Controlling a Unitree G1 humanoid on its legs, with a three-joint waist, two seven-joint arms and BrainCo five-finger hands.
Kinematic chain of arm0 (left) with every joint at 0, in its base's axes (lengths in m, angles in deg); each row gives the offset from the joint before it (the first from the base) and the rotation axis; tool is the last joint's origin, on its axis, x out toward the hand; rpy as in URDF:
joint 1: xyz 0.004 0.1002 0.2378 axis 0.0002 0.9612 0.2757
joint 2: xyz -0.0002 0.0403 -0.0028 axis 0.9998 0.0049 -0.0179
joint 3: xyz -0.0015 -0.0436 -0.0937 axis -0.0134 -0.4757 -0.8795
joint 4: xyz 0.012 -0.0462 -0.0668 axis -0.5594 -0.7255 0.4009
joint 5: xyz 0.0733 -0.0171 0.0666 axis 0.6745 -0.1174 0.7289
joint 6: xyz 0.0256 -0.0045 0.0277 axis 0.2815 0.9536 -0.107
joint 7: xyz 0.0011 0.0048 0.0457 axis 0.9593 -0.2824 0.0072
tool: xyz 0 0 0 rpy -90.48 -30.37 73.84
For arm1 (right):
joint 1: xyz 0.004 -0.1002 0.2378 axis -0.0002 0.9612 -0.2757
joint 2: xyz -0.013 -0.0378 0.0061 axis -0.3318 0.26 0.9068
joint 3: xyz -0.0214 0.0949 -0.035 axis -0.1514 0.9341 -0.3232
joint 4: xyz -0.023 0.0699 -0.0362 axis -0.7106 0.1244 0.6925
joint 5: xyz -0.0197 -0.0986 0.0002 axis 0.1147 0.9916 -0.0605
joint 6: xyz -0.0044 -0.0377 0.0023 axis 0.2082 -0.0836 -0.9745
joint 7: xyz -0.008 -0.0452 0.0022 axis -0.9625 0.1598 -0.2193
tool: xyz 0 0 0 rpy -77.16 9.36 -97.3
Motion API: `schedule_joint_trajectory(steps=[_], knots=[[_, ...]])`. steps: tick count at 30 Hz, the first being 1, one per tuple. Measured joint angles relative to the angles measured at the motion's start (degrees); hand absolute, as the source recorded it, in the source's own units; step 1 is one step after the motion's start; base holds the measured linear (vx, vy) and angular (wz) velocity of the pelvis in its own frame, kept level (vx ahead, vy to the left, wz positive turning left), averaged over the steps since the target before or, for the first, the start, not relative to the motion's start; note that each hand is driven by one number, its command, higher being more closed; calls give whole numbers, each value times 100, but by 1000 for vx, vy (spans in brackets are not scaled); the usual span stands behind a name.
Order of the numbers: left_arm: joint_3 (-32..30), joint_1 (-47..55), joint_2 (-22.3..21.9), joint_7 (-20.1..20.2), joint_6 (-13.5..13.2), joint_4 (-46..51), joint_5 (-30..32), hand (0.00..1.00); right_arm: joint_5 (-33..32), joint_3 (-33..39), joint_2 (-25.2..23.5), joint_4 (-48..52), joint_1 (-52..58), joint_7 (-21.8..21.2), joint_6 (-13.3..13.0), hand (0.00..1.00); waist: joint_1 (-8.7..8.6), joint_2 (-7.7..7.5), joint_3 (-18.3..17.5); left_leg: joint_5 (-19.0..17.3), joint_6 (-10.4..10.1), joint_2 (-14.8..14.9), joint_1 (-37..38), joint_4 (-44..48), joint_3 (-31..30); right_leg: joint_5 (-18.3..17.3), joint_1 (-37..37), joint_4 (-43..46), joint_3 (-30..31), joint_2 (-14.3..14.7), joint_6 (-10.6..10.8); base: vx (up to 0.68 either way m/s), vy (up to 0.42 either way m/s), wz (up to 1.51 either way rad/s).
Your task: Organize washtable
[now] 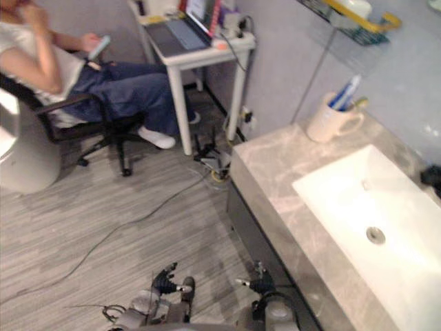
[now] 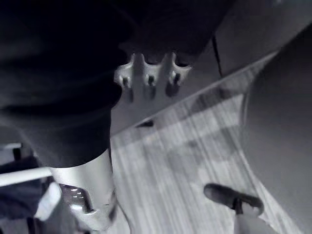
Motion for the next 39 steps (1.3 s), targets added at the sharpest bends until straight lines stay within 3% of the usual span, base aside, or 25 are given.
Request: schedule_joint_trajectory(steps=[1, 2, 4, 6, 9, 13, 16, 18, 19, 20, 21, 22, 23, 24, 26, 31, 36, 39], knots=[[-59, 6, 53, -7, 4, -50, -3, 0, 3, -32, 15, -53, -41, 3, -4, 0, 2, -153, 19, -51, -84, -161, 67, 81, -246, 277, 51, -246, -123, -154, 39, 66, -149, 99], [-72, 6, 37, -5, 7, -43, -4, 0, 5, -31, 18, -88, -44, 4, 9, 0, 3, -136, 7, -62, -114, -172, 107, 21, -314, 258, 98, -284, -204, -173, 12, 75, -159, 76], [-116, 14, -79, -6, -41, 6, -9, 0, 7, -32, 209, -98, -95, 3, -10, 0, 157, 125, -40, 7, -226, 46, 89, -169, -386, 248, 120, -468, -350, -5, -38, 40, -163, 22], [-111, 66, -115, 7, -37, -24, -61, 0, 7, -23, 199, -114, -39, 5, 6, 0, 119, 212, -76, 67, -307, 114, 109, -278, -559, 302, 279, -683, -560, 79, -95, 34, -89, 36], [-114, 48, -135, 7, -37, -37, -68, 0, 7, 26, 176, -114, 3, 15, 11, 0, 127, 184, -82, 150, -376, 131, 222, -335, -815, 329, 565, -836, -812, 138, -145, 95, -71, 46], [-109, 9, -89, 6, -30, -41, -68, 0, -4, 29, 76, -113, 25, 13, 14, 0, 135, 4, -84, 261, -513, 49, 132, -343, -1308, 252, 761, -853, -1299, 118, -216, 87, -60, 63], [-111, 2, -122, -3, -33, 11, -78, 0, -20, 41, 80, -113, -70, 24, 14, 0, 147, 98, -35, 479, -534, -23, -49, -344, -1440, 115, 712, -686, -1675, 27, -252, -15, -56, 71], [-115, 50, -155, -3, -33, 87, -116, 0, -15, 75, 114, -85, -203, 26, 12, 0, 130, 253, -56, 618, -420, -20, -243, -404, -976, 148, 576, -655, -1830, 30, -316, -111, 0, 49], [-136, 9, -126, 0, -30, 151, -118, 0, -7, 155, 7, -112, -318, 27, 21, 0, 138, 147, 35, 227, -57, -14, -522, 21, -196, 252, 456, -718, -1994, -132, -367, -120, 68, 72], [-156, -101, -71, 9, -18, 209, -114, 0, -8, 240, -46, -77, -311, 42, 13, 0, 94, -34, 72, -311, 432, -77, -978, 1530, 952, 290, 468, -646, -2177, -511, -313, -95, 91, 64], [-156, -115, -57, 9, -27, 234, -112, 0, -7, 272, -24, -62, -305, 39, 17, 0, 63, -99, 79, -486, 461, -6, -1052, 2204, 1393, 293, 479, -599, -2238, -623, -310, -73, 84, 60], [-153, -41, -74, 9, -40, 246, -104, 0, -5, 254, -24, -30, -153, 24, 10, 0, 3, -90, 18, -962, 303, 309, -998, 3024, 2066, 306, 497, -573, -2323, -649, -289, -46, 142, 28], [-138, 13, -120, 15, -35, 227, -98, 0, -6, 260, 10, 18, -94, 27, 1, 0, -74, 99, -59, -1436, 261, 669, -841, 3076, 2493, 313, 533, -574, -2345, -592, -250, -45, 176, 24], [-115, 0, -141, 24, -30, 215, -95, 0, -7, 284, 33, 14, -104, 37, 4, 0, -124, 223, -85, -1526, 242, 730, -813, 2912, 2677, 334, 515, -545, -2343, -537, -180, -2, 180, 34], [76, -75, -99, 62, -36, 141, -30, 0, -3, 388, -13, -28, -32, 18, 33, 0, -208, 171, -110, -1412, 300, 411, -437, 1776, 2809, 517, 472, -879, -2293, -469, -8, -39, 137, 37], [184, 78, -33, 124, -22, 5, 22, 0, 4, 386, -45, -111, 0, 17, 45, 0, -164, 101, -130, -921, 321, 125, -76, 1020, 2681, 835, 742, -1475, -2008, -413, 7, -104, 65, 16], [289, 166, -28, 126, -31, -53, 62, 0, 55, 353, -29, -252, -89, 12, 49, 0, -159, 193, -196, -201, 237, 16, 345, -264, 2698, 892, 608, -1570, -1791, -267, -10, -186, -17, -2], [290, 187, -36, 127, -33, -61, 74, 0, 57, 344, -29, -275, -92, 13, 49, 0, -153, 196, -218, -106, 210, 49, 340, -412, 2696, 894, 555, -1585, -1721, -193, -13, -145, -24, -3]])
